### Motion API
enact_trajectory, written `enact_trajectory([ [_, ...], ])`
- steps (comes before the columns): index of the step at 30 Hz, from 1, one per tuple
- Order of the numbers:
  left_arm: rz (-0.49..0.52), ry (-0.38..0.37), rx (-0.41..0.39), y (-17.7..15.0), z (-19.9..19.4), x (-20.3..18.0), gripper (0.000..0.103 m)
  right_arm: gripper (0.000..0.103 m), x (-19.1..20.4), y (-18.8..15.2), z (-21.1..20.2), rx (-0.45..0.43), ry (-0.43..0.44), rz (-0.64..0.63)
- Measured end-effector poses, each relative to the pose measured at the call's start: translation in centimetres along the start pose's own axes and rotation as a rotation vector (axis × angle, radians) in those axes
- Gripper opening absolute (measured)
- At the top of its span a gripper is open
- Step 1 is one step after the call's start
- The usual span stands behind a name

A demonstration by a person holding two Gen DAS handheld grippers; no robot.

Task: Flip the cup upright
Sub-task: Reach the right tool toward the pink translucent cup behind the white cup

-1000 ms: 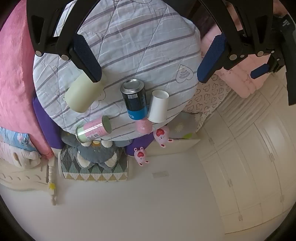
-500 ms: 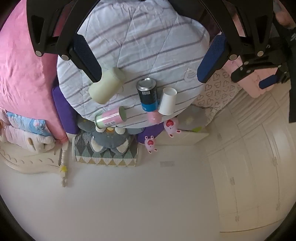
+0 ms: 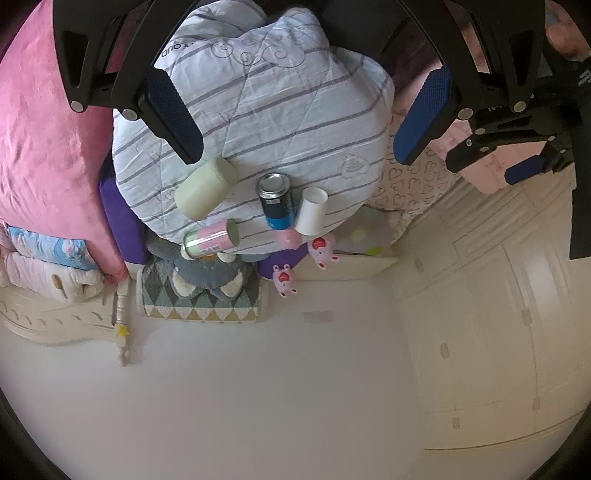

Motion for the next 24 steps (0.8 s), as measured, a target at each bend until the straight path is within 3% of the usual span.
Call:
enact_trajectory([
  [8,-0.014,0.017,0.001,-0.5,-0.2,0.9,0.103,0.103,0.8,-0.2,0.3,0.009,0.022,-0.019],
  [15,-0.013,0.026,0.040,-0.1,2.5,0.5,0.103,0.103,0.3,0.3,2.4,0.042,0.033,-0.022],
  [24,-0.004,0.067,0.125,2.7,11.3,-1.4,0.103,0.103,-3.1,2.9,11.9,0.191,0.017,-0.037],
])
Point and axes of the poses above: each gripper's, at about its wrist camera, not at the fingertips, and z roughly the way its jaws point, x to its left, y to its top, the point moved 5 cm from there along z, roughly the way its jaws point, and after that the axes turned 15 degrees about y, right-handed, at the moved point
